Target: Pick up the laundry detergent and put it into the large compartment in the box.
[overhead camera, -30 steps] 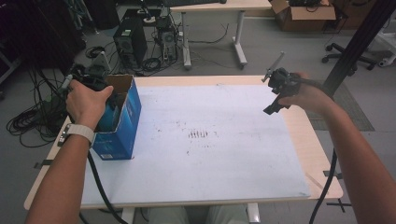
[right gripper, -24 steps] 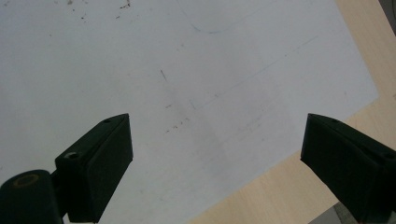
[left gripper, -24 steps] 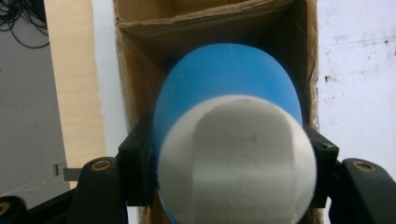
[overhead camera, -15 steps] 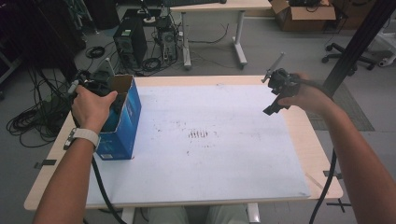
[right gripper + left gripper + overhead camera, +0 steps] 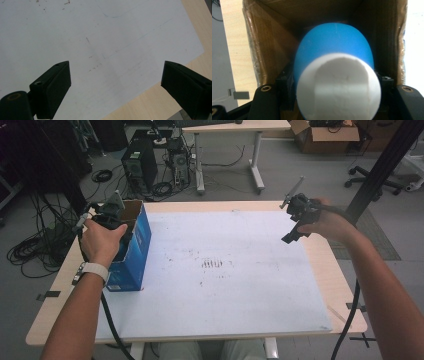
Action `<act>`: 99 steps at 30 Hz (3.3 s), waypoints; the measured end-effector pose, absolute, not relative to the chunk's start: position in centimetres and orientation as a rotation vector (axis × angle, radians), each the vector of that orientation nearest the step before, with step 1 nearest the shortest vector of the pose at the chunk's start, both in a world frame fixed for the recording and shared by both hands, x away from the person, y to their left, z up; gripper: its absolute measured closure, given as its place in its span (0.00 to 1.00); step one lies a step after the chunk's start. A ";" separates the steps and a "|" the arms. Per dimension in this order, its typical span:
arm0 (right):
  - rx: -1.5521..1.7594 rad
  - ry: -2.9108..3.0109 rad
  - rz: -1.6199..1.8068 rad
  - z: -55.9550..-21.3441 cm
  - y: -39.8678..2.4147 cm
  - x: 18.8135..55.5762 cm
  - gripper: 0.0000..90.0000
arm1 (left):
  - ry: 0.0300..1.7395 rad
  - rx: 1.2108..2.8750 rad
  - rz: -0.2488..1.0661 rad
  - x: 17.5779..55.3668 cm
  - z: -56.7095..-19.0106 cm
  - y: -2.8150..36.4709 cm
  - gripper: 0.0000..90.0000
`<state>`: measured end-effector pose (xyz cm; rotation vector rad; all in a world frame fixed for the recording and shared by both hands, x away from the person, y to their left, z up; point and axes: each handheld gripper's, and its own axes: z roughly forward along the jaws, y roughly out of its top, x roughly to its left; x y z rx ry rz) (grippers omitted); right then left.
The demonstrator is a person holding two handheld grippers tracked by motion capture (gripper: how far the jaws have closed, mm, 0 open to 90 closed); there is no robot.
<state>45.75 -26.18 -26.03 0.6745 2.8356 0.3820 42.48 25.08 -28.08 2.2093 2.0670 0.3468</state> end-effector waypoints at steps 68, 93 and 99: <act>0.656 2.818 0.402 -24.6 -26.0 44.5 0.10 | 1.823 2.274 0.442 39.9 -20.8 23.1 0.25; 0.652 2.814 0.395 -24.2 -25.9 44.0 0.10 | 1.306 2.462 0.364 36.1 -18.1 16.8 0.25; 0.656 2.815 0.395 -24.2 -25.8 44.0 0.10 | 1.078 2.551 0.285 35.1 -18.3 14.3 0.24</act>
